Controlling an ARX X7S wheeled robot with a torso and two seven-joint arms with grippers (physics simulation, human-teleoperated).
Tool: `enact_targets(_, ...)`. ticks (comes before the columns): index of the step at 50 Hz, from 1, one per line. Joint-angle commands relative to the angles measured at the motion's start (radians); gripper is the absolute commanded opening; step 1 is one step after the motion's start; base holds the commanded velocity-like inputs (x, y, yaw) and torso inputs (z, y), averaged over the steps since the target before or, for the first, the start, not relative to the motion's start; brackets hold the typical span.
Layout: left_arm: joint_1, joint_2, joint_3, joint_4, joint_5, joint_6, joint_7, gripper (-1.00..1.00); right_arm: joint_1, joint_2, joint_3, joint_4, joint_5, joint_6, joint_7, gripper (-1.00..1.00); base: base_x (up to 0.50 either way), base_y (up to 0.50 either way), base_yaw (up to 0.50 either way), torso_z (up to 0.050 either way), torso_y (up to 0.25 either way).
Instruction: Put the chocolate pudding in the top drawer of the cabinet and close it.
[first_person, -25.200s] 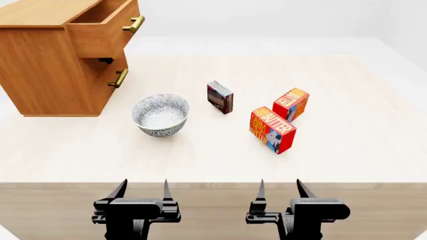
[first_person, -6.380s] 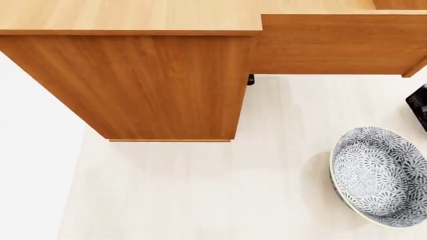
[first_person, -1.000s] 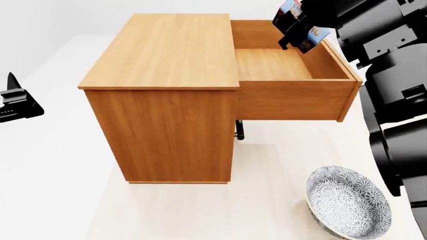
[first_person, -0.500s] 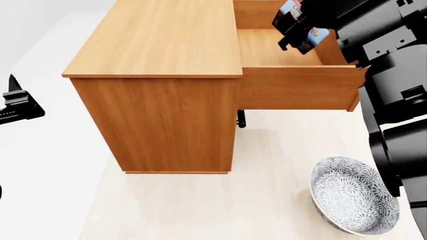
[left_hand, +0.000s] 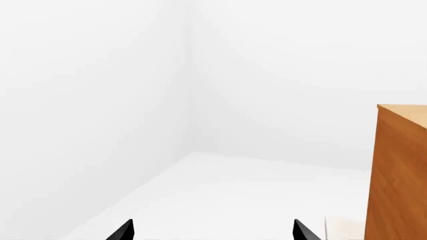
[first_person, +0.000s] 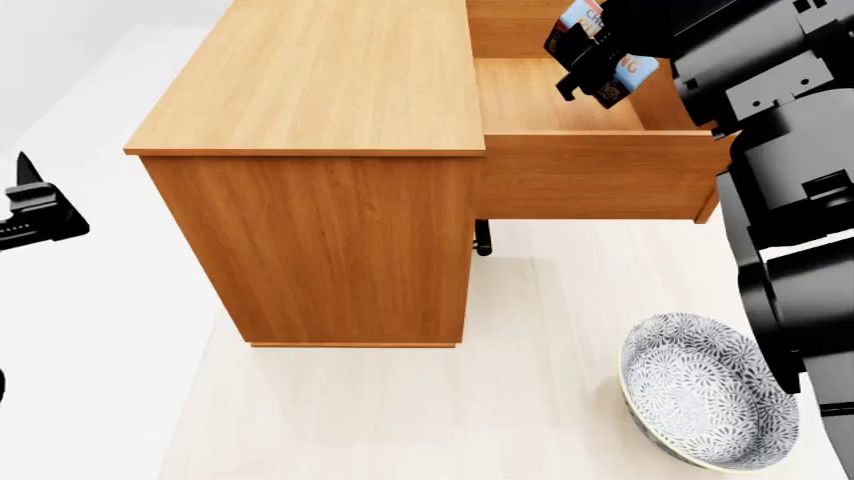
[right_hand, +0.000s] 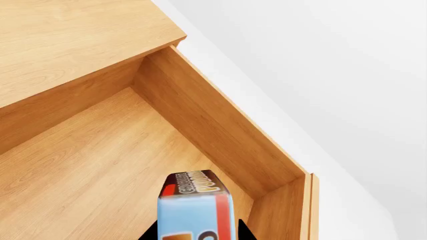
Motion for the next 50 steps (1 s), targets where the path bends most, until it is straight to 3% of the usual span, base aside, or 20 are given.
enact_targets(1, -0.007, 0.009, 0.020, -0.043, 0.016, 0.029, 0.001, 1.00, 0.003, -0.001, -0.001, 0.000, -0.011, -0.007, -0.004, -1.00, 0.00, 0.00, 0.00, 0.000, 0.000)
enact_targets(15, 0.001, 0.008, 0.017, -0.041, 0.012, 0.027, 0.000, 1.00, 0.003, -0.001, -0.001, 0.000, -0.011, -0.007, -0.004, -1.00, 0.00, 0.00, 0.00, 0.000, 0.000)
enact_targets(16, 0.001, 0.008, 0.017, -0.041, 0.012, 0.027, 0.000, 1.00, 0.003, -0.001, -0.001, 0.000, -0.011, -0.007, -0.004, 1.00, 0.00, 0.00, 0.00, 0.000, 0.000)
enact_targets(50, -0.003, 0.008, 0.006, -0.033, -0.005, 0.030, -0.003, 1.00, 0.003, -0.001, -0.001, 0.000, -0.011, -0.007, -0.004, 1.00, 0.00, 0.00, 0.00, 0.000, 0.000)
